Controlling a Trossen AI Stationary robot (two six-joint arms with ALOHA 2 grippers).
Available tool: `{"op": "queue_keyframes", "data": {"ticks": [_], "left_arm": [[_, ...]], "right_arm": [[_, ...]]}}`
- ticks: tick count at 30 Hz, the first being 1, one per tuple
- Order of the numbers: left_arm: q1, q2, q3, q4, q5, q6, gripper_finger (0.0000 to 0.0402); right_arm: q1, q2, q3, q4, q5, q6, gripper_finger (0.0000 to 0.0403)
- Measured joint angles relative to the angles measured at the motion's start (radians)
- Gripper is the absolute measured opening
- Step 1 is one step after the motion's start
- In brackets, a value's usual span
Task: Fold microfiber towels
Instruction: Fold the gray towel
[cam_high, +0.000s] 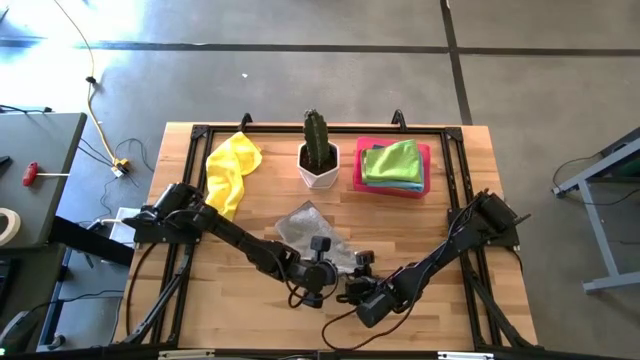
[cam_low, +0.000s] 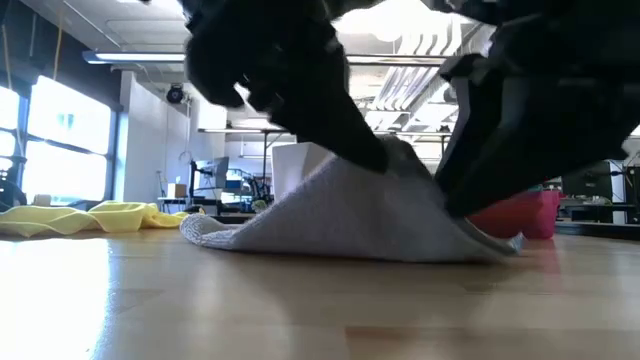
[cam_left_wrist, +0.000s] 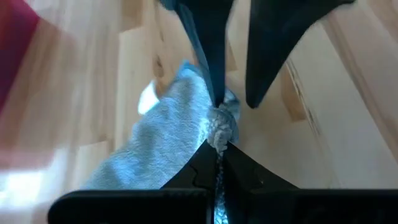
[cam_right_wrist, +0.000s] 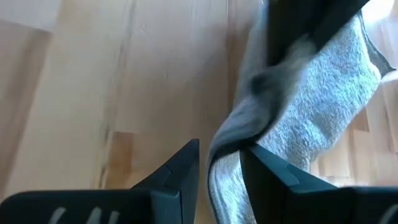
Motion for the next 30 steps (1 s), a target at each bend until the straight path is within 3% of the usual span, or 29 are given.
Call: {"op": "queue_keyframes", "data": {"ticks": [19,27,30], "left_arm": [[-0.038,-0.094,0.0,-0.151,-0.064,-0.035,0.0],[-0.06,-0.094,0.001,-0.199,-0.098,-0.079,0.0],[-0.059,-0.094,0.001,-0.201,-0.098,-0.079,0.0]], "right_arm": [[0.007,0.088,0.0,0.008,0.125,0.026,0.0103],[0.022,0.087,0.0,0.014,0.11,-0.03,0.001],[0.022,0.079,0.0,0.009,0.105,-0.034,0.0009]]}}
